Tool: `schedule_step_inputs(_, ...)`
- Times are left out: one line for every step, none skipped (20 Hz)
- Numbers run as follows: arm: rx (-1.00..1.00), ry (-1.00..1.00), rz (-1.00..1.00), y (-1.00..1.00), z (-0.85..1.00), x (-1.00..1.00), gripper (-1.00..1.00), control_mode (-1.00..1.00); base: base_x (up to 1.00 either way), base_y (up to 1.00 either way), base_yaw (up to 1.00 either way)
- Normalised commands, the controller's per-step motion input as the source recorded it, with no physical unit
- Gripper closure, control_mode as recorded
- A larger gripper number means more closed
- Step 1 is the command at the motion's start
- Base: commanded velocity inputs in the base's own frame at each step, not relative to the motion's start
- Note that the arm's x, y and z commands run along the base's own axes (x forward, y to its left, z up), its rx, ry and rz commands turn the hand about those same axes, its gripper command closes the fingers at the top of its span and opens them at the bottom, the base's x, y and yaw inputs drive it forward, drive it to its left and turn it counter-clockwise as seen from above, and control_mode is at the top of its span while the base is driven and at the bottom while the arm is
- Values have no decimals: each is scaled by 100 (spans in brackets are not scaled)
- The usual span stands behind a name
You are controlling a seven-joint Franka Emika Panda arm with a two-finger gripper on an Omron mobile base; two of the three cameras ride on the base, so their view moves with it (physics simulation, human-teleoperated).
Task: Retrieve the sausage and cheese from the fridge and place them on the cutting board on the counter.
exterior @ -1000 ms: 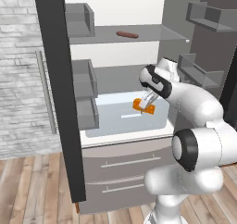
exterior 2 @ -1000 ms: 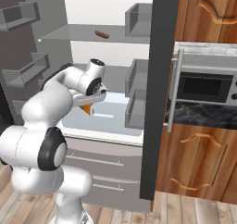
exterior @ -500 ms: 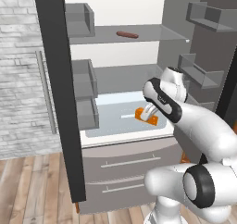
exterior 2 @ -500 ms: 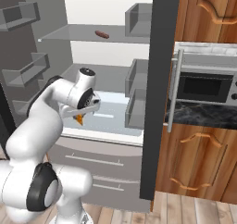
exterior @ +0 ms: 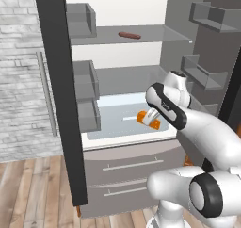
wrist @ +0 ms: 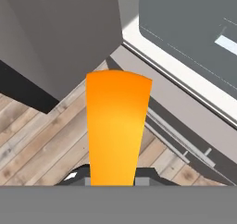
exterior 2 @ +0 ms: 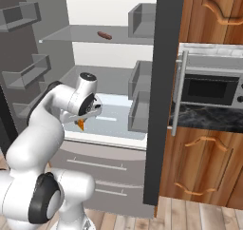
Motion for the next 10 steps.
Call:
schedule_step_inputs(0, 0, 0, 0, 0, 0, 100, -100, 0, 0, 0)
schedule_step_inputs(0, 0, 0, 0, 0, 0, 100, -100, 0, 0, 0)
schedule_step_inputs(0, 0, 0, 0, 0, 0, 100, -100, 0, 0, 0)
schedule_step_inputs(0, 0, 0, 0, 0, 0, 100, -100, 0, 0, 0)
schedule_step_inputs(0, 0, 0, 0, 0, 0, 100, -100, 0, 0, 0)
schedule_step_inputs(0, 0, 0, 0, 0, 0, 100, -100, 0, 0, 0)
schedule_step_inputs(0, 0, 0, 0, 0, 0, 100, -100, 0, 0, 0)
schedule_step_inputs(0, 0, 0, 0, 0, 0, 100, -100, 0, 0, 0)
schedule_step_inputs(7, 0, 0, 0, -2, -29, 100, -100, 0, 0, 0)
schedule_step_inputs(9, 0, 0, 0, -7, -47, 100, -100, 0, 0, 0)
